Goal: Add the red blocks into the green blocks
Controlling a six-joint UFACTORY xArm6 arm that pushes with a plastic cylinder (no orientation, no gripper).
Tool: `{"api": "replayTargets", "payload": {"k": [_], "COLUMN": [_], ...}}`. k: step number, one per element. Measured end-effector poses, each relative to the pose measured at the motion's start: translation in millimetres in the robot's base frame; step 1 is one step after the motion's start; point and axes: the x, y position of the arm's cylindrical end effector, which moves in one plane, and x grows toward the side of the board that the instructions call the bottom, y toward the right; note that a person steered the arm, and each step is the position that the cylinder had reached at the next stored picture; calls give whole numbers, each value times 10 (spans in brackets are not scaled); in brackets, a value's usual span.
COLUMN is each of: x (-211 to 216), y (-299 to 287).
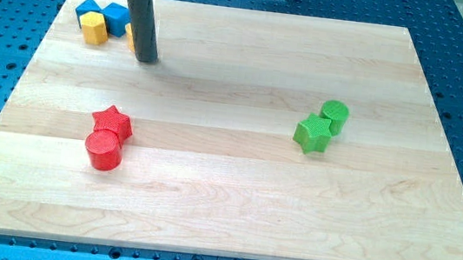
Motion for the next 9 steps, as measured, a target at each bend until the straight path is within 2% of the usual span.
{"api": "replayTargets", "payload": {"k": [2,3,4,6,7,8,9], "x": [71,527,626,982,1594,1799,1738], "y": [-5,-5,-104,-936,-1205,-695,101]}}
